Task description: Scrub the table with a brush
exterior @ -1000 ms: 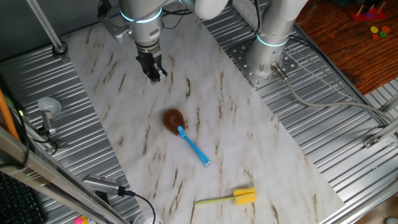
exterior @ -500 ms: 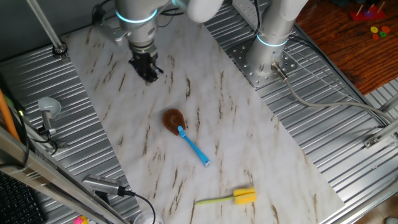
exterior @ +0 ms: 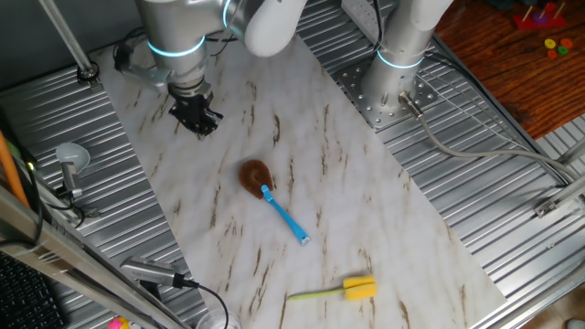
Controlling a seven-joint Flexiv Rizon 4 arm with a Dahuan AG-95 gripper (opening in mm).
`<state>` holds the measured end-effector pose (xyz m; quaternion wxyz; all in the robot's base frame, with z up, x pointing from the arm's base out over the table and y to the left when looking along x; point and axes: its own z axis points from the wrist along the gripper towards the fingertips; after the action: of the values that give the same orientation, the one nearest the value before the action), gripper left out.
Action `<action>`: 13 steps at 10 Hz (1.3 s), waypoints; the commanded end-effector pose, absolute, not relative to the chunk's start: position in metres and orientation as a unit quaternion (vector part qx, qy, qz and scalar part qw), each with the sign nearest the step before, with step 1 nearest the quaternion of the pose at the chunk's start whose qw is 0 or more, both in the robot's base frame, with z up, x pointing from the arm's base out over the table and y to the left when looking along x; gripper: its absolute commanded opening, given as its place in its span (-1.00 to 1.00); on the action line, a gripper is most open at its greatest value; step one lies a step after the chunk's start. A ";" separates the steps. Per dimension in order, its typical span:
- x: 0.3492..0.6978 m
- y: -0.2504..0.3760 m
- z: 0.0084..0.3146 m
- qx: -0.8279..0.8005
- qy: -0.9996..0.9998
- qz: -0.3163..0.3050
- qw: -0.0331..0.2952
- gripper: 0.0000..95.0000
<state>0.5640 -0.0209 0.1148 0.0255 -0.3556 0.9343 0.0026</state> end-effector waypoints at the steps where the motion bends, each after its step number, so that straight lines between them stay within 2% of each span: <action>1: 0.564 -0.021 0.114 -0.372 0.928 0.009 0.026 -1.00; 5: 0.562 -0.027 0.116 -0.412 0.911 -0.002 0.023 -1.00; 10: 0.563 -0.022 0.113 -0.438 0.899 0.015 0.015 -1.00; 11: 0.563 -0.011 0.107 -0.447 0.894 0.020 0.014 -0.60; 13: 0.555 0.018 0.098 -0.442 0.897 0.019 0.010 -0.60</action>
<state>0.5550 0.0209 0.0984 0.0090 -0.4487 0.8933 0.0247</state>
